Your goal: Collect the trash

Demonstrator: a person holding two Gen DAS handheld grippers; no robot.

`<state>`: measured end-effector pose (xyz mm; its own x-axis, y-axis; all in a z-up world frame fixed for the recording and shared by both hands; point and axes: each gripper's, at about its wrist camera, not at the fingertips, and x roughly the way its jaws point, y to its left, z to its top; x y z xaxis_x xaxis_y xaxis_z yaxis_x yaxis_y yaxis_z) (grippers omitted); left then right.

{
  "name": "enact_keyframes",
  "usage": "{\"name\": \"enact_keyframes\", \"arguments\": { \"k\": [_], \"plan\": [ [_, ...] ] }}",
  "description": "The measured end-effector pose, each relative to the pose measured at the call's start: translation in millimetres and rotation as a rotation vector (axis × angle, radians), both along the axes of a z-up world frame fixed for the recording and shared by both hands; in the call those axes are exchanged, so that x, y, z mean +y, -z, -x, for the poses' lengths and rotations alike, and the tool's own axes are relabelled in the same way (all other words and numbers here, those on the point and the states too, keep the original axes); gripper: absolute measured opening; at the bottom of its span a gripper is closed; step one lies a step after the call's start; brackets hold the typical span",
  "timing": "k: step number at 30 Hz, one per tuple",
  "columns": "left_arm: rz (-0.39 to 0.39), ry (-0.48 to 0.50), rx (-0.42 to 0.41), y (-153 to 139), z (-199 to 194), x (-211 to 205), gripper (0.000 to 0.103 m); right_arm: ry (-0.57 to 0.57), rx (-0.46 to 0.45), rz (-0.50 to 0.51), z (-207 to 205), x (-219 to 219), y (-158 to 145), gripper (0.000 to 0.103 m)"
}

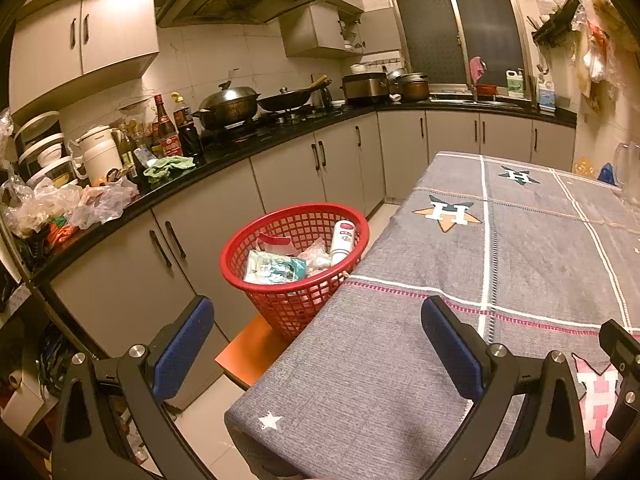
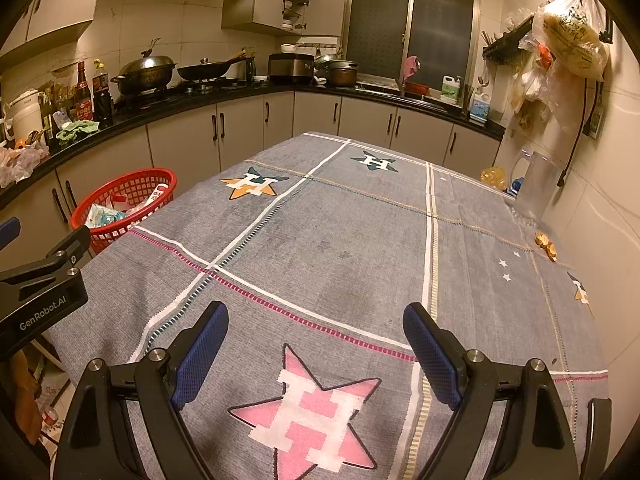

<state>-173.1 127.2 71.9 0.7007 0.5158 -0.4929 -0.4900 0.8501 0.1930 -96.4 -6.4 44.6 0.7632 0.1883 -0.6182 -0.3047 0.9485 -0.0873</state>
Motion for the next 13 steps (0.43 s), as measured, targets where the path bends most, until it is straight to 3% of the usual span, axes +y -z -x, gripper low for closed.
{"name": "enact_keyframes", "arguments": {
  "k": [9, 13],
  "plan": [
    [-0.049, 0.032, 0.0, -4.2, -3.4, -17.9, 0.103, 0.039, 0.008, -0.018, 0.6, -13.9, -0.9, 0.092],
    [-0.023, 0.146, 0.044, -7.3, -19.2, -35.3, 0.103, 0.105, 0.012, -0.033, -8.0, -36.8, -2.9, 0.092]
  ]
}}
